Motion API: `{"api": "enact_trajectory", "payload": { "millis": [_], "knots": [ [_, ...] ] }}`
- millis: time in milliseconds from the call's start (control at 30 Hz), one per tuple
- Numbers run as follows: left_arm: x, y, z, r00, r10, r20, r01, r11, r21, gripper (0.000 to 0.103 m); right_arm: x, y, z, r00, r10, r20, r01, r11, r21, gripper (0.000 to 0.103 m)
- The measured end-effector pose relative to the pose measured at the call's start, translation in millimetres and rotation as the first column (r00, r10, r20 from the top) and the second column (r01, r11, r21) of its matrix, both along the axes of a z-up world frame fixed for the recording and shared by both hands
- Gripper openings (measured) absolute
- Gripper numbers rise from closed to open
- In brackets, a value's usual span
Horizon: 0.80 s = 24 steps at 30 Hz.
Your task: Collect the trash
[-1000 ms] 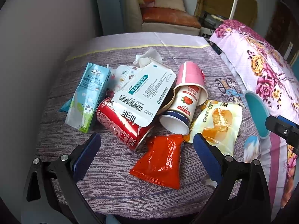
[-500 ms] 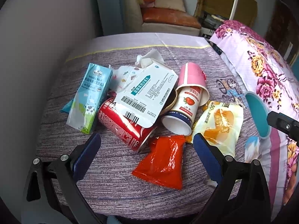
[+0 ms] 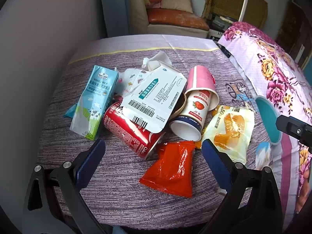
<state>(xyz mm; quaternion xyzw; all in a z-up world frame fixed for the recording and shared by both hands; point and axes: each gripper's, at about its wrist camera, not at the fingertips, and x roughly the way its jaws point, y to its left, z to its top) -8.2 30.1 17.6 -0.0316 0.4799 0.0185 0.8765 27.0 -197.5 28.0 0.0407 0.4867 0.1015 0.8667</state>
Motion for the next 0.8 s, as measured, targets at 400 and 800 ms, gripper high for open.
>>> {"api": "enact_trajectory", "payload": {
  "millis": [400, 800],
  "knots": [
    [3, 27, 1, 0.999, 0.029, 0.021, -0.029, 1.0, 0.002, 0.099, 5, 14, 1, 0.999, 0.035, -0.014, -0.035, 0.999, 0.003, 0.097],
    [18, 105, -28, 0.997, 0.079, -0.018, -0.078, 0.994, 0.071, 0.096, 19, 34, -13, 0.996, 0.06, -0.062, -0.06, 0.998, 0.008, 0.097]
  ]
}}
